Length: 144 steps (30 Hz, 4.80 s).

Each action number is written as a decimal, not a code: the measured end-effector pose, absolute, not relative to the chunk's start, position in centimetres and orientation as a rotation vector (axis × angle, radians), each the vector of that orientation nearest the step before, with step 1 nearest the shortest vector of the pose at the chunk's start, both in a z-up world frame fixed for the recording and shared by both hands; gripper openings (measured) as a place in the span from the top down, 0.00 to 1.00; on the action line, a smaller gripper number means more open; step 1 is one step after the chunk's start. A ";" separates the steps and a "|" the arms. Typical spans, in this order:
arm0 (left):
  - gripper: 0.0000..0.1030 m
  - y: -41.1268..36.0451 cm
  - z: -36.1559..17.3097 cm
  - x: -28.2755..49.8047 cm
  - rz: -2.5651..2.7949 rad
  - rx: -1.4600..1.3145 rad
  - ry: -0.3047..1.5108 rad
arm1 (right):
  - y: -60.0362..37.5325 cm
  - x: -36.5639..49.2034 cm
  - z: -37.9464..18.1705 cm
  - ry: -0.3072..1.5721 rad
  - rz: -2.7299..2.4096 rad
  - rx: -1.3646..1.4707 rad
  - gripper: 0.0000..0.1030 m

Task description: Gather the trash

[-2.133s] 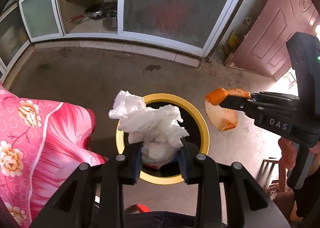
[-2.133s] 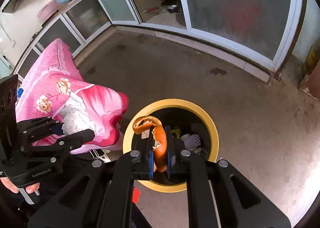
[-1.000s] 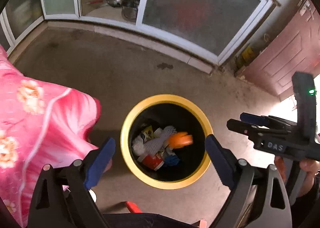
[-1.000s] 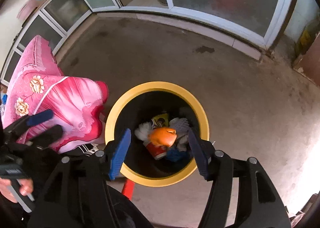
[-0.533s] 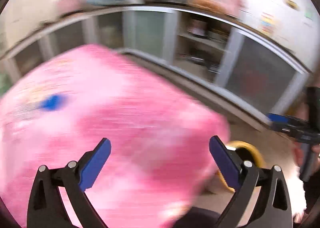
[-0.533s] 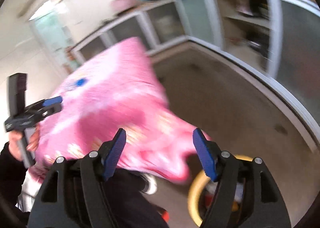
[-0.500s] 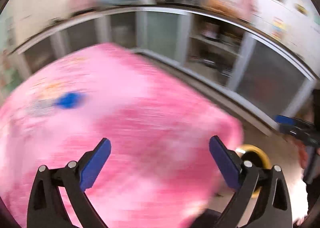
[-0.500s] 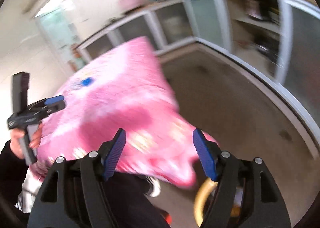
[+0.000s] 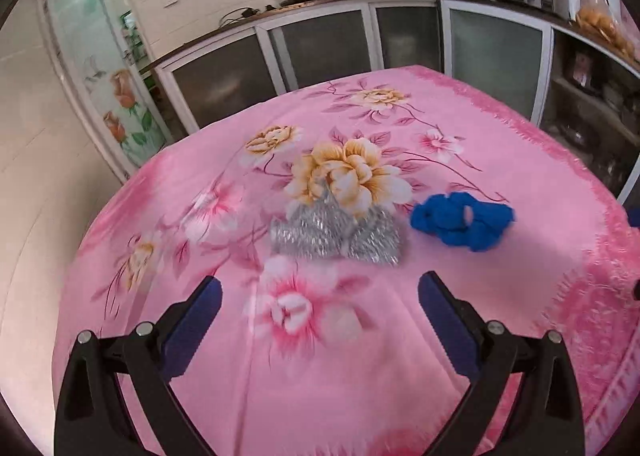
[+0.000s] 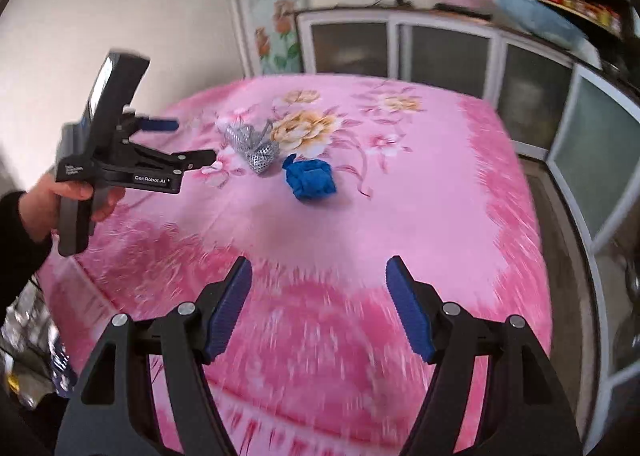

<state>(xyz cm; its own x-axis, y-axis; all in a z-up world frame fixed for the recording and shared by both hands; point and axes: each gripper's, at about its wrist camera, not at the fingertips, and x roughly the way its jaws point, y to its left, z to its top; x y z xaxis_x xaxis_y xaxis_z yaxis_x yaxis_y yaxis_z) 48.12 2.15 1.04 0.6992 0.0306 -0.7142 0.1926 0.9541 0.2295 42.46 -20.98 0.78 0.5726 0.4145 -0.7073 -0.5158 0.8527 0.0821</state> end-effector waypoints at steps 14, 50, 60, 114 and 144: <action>0.08 3.5 -0.5 56.6 -0.019 0.256 0.845 | -14.2 51.8 -2.6 0.898 0.577 -0.207 0.36; 0.88 -1.0 4.1 41.2 -0.331 0.010 0.780 | -29.0 30.5 3.7 0.829 0.384 0.043 0.86; 0.88 -20.4 3.8 28.1 -0.818 0.114 0.736 | -44.6 14.0 0.8 0.856 -0.028 0.238 0.86; 0.08 -42.6 -7.5 14.8 -1.257 0.205 0.931 | -53.2 -6.9 -5.2 0.741 -0.816 0.128 0.08; 0.08 -15.1 6.7 5.6 -0.745 0.037 0.268 | -35.1 -10.9 9.7 0.224 -0.957 0.097 0.08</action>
<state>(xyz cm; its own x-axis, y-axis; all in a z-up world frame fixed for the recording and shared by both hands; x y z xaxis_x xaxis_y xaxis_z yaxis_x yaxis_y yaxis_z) 5.59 -15.10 6.74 0.7028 -0.6647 -0.2534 0.6741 0.7361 -0.0615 -10.90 -35.11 9.72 0.5549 -0.7989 -0.2321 0.8189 0.5737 -0.0169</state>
